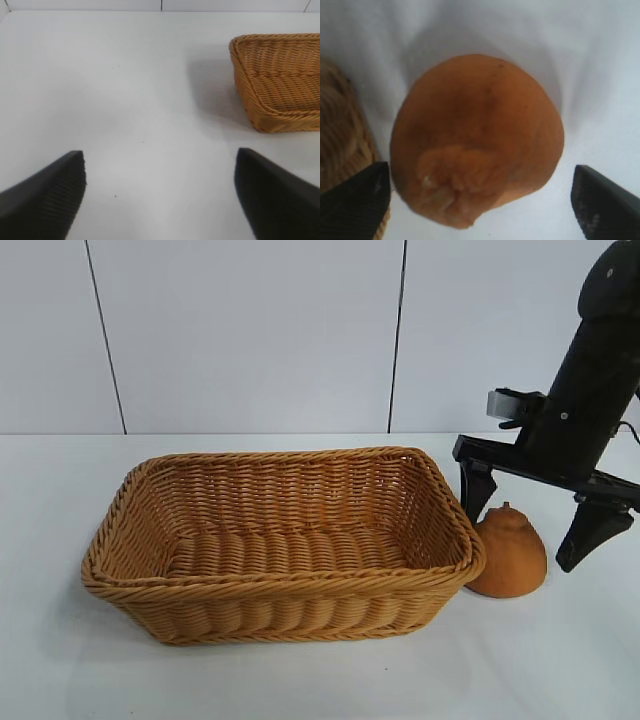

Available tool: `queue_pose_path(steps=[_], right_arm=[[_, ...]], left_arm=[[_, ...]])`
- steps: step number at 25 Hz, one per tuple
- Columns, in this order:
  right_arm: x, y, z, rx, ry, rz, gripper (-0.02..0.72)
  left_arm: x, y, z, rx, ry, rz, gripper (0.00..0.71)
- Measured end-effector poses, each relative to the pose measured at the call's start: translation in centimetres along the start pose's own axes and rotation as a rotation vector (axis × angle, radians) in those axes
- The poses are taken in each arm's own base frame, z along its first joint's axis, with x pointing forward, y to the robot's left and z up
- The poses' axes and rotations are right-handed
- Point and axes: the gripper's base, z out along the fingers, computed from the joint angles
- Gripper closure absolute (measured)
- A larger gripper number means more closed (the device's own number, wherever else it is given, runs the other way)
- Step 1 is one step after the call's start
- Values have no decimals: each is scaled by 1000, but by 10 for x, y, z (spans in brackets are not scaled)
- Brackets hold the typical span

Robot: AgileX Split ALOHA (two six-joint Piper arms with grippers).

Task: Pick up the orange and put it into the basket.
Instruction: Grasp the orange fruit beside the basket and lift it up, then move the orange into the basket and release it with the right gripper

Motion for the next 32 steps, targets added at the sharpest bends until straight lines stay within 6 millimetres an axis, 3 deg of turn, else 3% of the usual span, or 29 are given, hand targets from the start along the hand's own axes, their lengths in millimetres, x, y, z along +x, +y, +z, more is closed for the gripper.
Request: queue_pose_path(steps=[7, 10, 14, 24, 28, 32], right_arm=[[14, 13, -82, -12, -211, -37, 672], [23, 19, -109, -34, -282, -33, 672], [32, 41, -119, -74, -307, -73, 672], [57, 159, -97, -264, -399, -259, 672], [52, 180, -55, -255, -367, -285, 672], [42, 181, -6, -213, -307, -267, 672]], left_arm=[[0, 0, 0, -1, 0, 0, 129], [0, 0, 0, -1, 0, 0, 129], [0, 0, 0, -1, 0, 0, 129], [0, 0, 0, -1, 0, 0, 129], [0, 0, 0, -1, 0, 0, 129], [0, 0, 0, -1, 0, 0, 129]])
